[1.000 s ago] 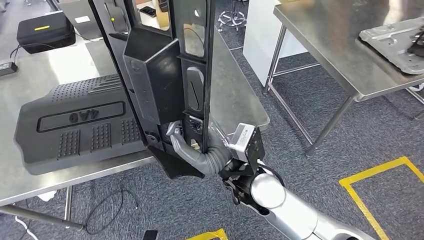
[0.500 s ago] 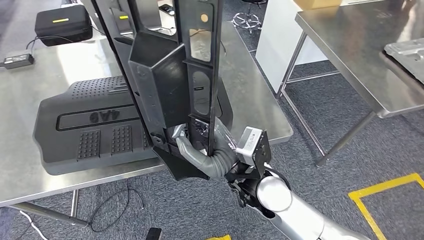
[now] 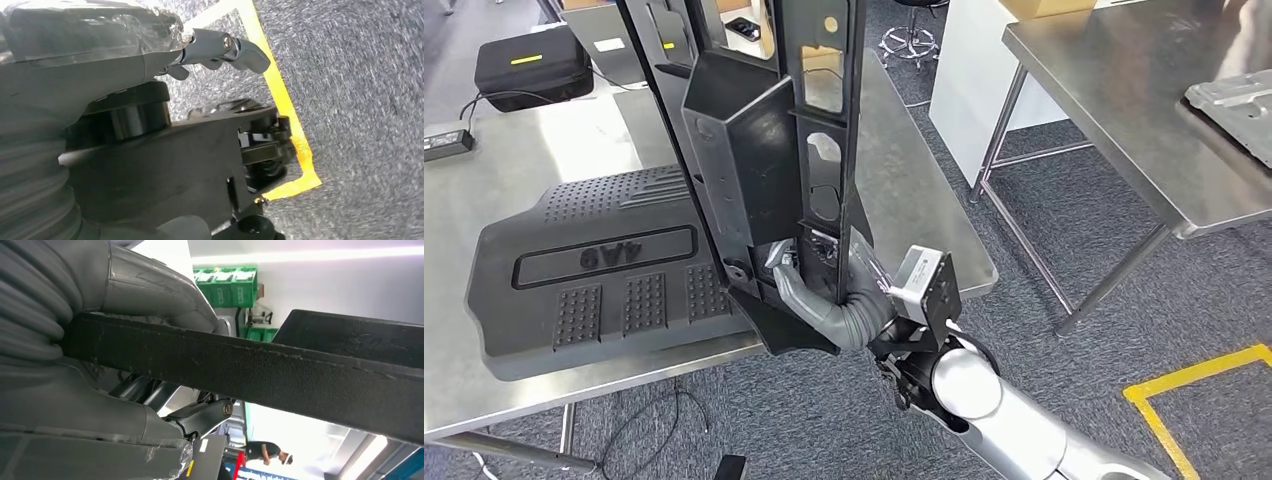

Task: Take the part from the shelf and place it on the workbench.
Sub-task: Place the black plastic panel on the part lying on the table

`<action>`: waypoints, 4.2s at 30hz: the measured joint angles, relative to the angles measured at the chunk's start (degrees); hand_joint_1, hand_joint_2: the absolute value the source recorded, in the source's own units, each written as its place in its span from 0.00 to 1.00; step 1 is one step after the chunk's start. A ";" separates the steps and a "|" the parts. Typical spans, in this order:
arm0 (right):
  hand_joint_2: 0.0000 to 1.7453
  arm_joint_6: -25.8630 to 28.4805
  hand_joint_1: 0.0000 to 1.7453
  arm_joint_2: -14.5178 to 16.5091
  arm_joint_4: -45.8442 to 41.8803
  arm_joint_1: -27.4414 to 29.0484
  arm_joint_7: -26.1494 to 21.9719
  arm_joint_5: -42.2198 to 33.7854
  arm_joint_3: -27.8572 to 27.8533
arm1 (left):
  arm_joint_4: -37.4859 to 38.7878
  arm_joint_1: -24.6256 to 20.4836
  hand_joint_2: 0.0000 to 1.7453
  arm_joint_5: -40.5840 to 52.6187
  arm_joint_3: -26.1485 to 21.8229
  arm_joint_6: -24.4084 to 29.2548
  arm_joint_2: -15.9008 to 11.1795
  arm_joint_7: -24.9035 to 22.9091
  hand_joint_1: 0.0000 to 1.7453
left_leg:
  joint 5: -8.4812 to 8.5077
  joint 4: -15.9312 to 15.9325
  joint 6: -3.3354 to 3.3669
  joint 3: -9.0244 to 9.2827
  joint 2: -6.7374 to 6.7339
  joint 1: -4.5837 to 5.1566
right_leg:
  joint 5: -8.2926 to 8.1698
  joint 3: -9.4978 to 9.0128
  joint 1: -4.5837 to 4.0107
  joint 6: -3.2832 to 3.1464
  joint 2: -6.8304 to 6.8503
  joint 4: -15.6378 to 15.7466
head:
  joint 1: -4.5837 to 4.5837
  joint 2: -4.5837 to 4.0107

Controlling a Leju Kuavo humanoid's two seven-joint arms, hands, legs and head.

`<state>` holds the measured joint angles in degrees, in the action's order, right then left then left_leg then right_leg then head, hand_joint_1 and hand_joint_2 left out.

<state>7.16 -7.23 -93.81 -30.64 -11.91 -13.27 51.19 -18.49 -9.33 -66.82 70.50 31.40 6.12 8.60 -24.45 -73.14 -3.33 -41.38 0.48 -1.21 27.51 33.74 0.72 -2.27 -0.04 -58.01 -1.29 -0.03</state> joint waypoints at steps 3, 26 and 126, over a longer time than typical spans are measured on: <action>1.00 0.25 1.00 0.02 0.00 -0.02 0.06 0.09 0.00 | 0.00 -0.04 1.00 0.57 0.03 0.03 0.00 0.27 0.00 | 6.05 10.07 -0.31 4.26 -0.08 -0.41 | 0.72 -0.88 0.30 0.65 -0.12 -0.11 | -0.54 -0.01; 1.00 3.56 1.00 9.94 18.34 -20.68 1.31 8.30 2.04 | 0.00 -2.15 1.00 6.58 1.73 -0.84 0.98 -1.45 0.00 | 6.43 14.30 1.54 5.28 0.51 0.36 | 1.03 -0.91 0.12 2.02 -0.15 0.41 | 1.64 -0.01; 0.00 20.39 0.00 24.01 66.54 -28.60 10.91 39.12 16.09 | 0.56 -2.38 0.00 22.23 -0.71 -4.57 2.73 5.16 0.00 | 6.61 14.50 1.22 5.49 0.37 0.06 | 1.04 -0.80 -0.16 1.95 -0.22 0.19 | 1.54 0.00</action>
<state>27.54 16.79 -27.27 -59.23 -1.00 25.85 67.28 -17.93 -11.71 -44.59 69.79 26.83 8.85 13.76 -17.84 -58.64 -2.11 -35.88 0.86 -1.15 28.55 32.94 0.56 -0.33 -0.26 -57.82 0.25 -0.03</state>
